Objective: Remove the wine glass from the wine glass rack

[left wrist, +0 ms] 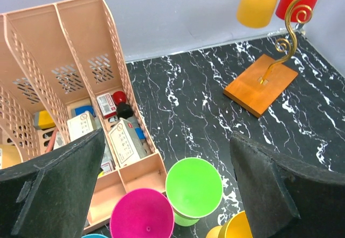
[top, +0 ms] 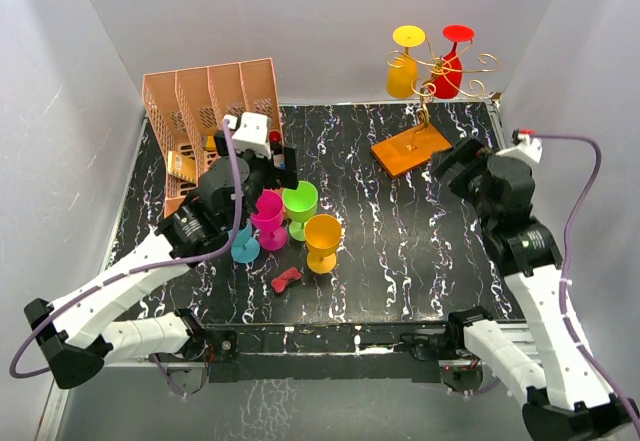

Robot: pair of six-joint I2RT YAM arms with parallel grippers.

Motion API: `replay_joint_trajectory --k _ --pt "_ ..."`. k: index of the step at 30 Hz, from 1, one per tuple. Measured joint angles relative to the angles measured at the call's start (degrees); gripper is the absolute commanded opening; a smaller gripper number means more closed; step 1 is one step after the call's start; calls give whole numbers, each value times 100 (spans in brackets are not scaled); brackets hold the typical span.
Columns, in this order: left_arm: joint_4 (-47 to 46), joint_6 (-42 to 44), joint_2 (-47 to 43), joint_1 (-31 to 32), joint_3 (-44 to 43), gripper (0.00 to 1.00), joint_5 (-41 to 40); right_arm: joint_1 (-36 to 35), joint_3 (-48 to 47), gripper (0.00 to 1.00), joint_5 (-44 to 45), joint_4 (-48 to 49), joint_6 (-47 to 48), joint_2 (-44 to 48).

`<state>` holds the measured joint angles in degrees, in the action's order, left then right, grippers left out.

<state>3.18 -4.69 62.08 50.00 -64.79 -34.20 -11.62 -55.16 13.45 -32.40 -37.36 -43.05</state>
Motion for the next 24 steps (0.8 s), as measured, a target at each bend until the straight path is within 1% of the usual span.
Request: replay_joint_trajectory --k 6,15,20,24 --pt "-302 127 -310 0 216 97 -105 0 -1307 98 -236 168 369 -1191" --pt "-361 208 -140 0 299 97 -118 0 -2767 98 -623 205 544 -2911" --pt "-402 216 -136 0 310 97 -116 0 -3696 99 -588 -79 608 -3847" --pt "-407 205 -109 -15 310 97 -55 0 -4100 98 -407 -280 656 -4299"
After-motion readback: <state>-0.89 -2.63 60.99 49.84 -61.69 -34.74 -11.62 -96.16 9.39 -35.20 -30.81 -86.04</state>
